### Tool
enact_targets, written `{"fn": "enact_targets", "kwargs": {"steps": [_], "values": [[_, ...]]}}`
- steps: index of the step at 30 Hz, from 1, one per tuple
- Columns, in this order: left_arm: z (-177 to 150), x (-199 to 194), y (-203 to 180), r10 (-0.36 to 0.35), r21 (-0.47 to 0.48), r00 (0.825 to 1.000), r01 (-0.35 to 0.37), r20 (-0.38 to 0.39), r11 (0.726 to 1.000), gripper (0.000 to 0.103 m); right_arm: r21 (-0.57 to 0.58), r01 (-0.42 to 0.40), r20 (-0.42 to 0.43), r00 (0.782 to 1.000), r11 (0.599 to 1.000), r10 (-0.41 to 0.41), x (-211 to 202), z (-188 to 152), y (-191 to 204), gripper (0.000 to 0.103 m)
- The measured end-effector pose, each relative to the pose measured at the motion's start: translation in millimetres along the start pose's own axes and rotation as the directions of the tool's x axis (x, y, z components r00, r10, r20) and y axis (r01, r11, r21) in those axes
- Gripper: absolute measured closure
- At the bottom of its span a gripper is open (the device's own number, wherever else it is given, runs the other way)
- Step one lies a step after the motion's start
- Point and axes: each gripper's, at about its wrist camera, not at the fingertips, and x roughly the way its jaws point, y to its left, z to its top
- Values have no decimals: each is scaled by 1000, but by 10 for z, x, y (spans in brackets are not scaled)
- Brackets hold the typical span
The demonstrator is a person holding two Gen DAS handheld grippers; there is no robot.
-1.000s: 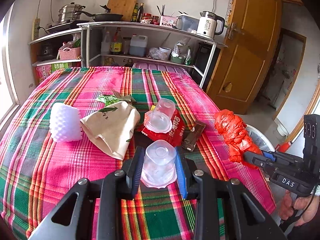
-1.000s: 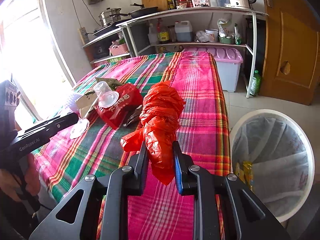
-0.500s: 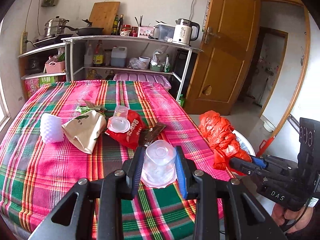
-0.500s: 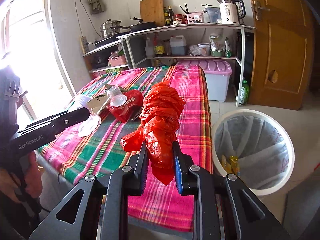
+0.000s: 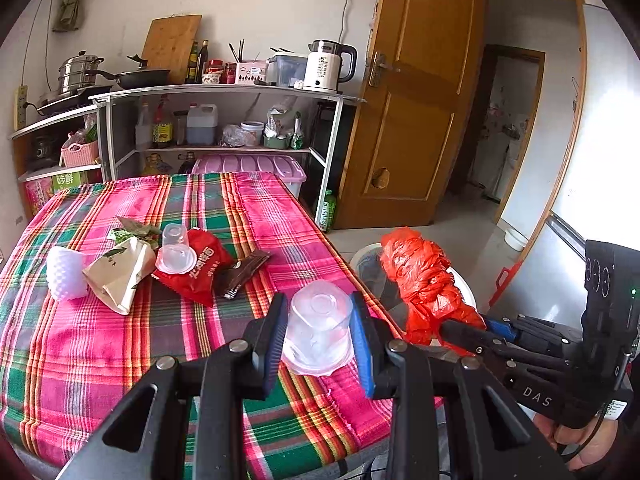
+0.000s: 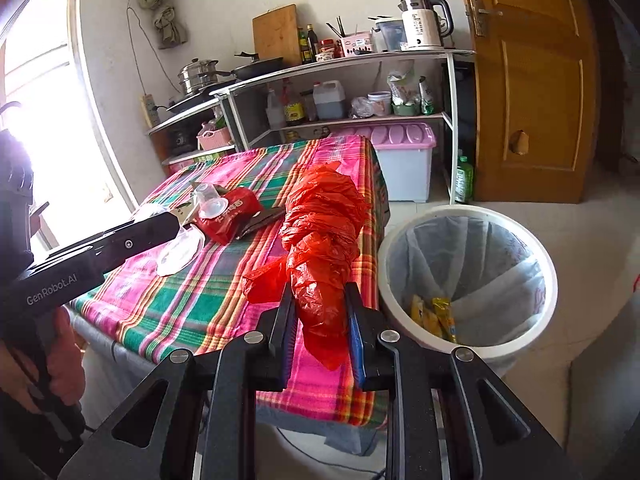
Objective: Collect trash
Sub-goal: 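Carry the red bag and clear cup to the bin and release both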
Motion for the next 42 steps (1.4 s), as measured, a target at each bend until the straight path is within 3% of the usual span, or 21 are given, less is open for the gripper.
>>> {"fn": "enact_targets", "kwargs": {"steps": [20,42], "values": [[220,702,-427,-122,31,992,123,-37,992,71,127,116,-23,993,985,-114,116,-20,-690,80],[264,1745,-871,-197,16,959,204,-203,979,70,238,207,-171,971,949,-168,585,-159,-1402,79]]}}
